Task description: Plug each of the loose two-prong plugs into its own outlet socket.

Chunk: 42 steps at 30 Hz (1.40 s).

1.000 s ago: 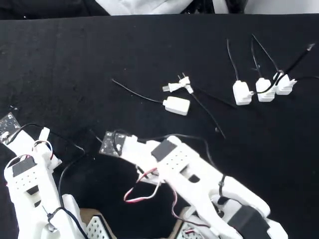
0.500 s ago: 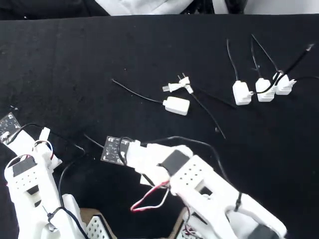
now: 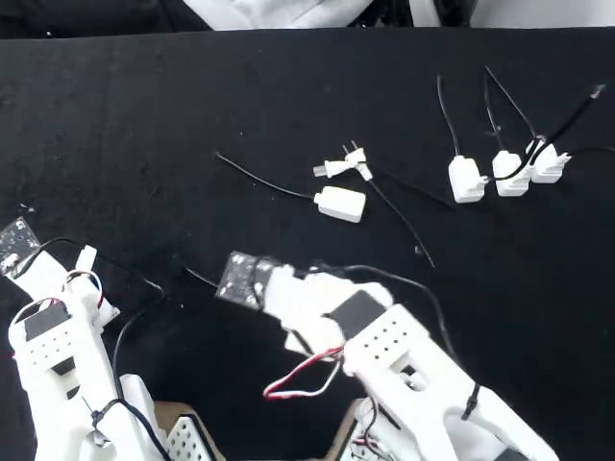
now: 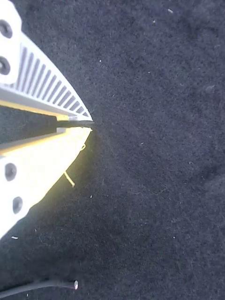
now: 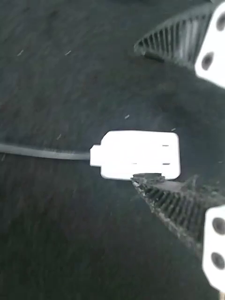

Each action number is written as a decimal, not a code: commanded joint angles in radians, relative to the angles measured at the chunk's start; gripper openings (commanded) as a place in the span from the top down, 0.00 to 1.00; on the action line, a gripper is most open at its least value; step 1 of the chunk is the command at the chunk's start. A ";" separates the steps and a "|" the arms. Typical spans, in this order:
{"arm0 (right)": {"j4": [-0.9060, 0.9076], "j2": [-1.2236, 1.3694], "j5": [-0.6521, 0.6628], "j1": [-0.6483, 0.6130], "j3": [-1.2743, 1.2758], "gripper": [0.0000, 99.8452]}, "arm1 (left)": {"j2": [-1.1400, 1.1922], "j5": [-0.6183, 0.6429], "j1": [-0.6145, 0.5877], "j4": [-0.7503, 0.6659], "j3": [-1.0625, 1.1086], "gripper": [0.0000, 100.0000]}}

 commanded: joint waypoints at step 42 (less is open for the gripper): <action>0.163 -0.042 0.137 0.288 -0.091 0.66 | 0.000 0.006 0.013 -0.017 -0.005 0.97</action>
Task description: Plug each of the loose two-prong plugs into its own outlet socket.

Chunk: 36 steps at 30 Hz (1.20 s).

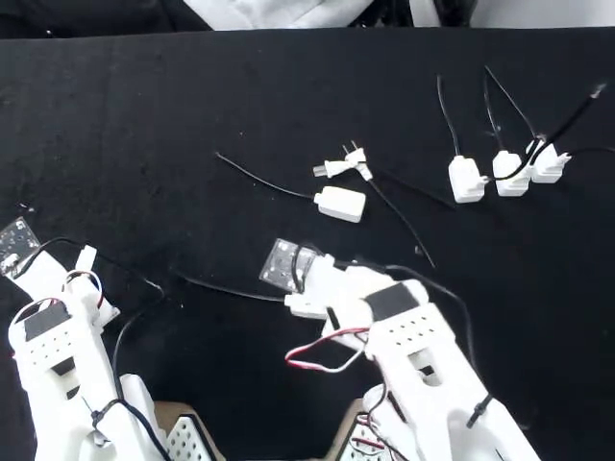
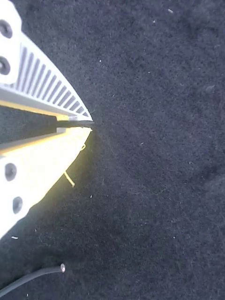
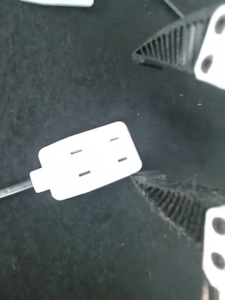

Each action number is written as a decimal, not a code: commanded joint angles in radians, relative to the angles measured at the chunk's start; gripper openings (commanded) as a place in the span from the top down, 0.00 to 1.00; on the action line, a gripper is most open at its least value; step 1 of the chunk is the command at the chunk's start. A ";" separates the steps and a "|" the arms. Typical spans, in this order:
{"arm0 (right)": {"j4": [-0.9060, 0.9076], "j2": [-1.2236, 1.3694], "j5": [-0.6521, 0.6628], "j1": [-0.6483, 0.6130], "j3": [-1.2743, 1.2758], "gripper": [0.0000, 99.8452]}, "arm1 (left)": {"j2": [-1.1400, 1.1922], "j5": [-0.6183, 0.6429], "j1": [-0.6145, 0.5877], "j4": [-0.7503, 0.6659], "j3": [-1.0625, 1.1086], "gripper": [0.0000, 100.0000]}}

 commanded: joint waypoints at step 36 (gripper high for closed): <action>-0.348 -0.024 -0.655 0.410 0.027 0.66 | 0.057 -0.207 0.746 0.031 -0.130 0.80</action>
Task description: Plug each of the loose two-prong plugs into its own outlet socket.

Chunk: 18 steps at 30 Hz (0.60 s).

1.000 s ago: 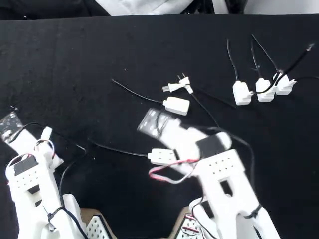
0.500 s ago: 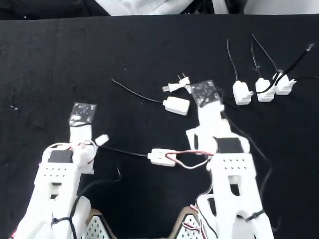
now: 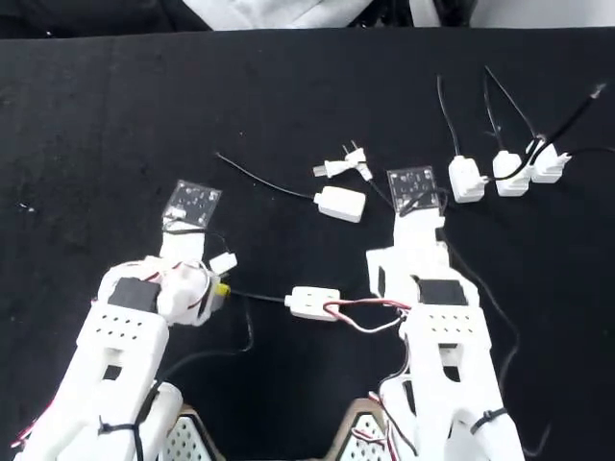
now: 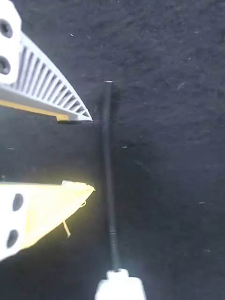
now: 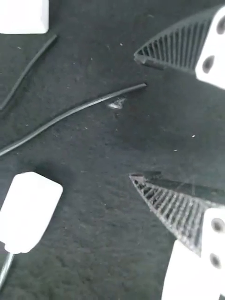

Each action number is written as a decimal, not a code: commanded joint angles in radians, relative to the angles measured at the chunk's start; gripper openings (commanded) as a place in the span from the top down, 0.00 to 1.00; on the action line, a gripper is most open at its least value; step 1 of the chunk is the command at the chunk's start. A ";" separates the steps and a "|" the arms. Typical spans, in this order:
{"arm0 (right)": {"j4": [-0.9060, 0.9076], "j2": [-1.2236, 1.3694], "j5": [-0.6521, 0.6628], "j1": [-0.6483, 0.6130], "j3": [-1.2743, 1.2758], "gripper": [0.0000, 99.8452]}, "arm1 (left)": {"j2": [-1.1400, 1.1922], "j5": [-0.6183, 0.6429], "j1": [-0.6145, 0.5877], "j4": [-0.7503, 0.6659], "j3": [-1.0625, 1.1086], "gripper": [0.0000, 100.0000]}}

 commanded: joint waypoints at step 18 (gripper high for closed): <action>-0.020 -0.022 -0.005 0.014 0.001 0.66 | 0.614 0.095 0.156 -0.026 -0.320 0.80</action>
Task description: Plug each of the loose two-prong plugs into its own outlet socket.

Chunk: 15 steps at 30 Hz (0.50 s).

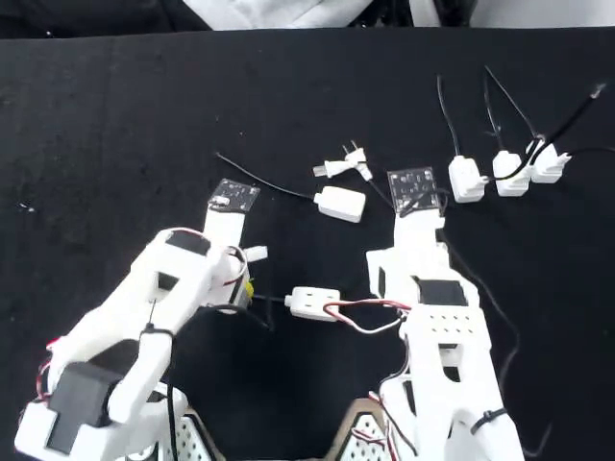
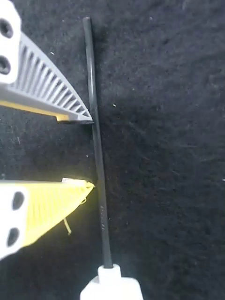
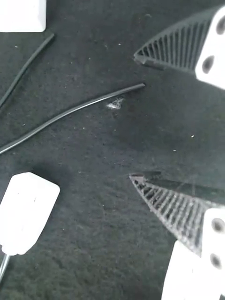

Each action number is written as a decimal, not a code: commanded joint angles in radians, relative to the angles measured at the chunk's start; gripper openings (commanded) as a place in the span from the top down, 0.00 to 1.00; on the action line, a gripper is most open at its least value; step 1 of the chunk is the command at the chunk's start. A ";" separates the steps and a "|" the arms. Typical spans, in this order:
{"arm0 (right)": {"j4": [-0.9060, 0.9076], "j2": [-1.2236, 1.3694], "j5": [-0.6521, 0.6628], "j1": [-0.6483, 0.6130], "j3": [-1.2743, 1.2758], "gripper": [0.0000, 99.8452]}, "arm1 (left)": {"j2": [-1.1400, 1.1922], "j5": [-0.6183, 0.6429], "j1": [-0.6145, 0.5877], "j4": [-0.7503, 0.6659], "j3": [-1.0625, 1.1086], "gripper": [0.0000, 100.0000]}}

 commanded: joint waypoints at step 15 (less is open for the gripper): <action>0.250 -0.015 0.028 0.117 -0.312 0.66 | 0.009 0.015 0.018 0.048 -0.074 0.80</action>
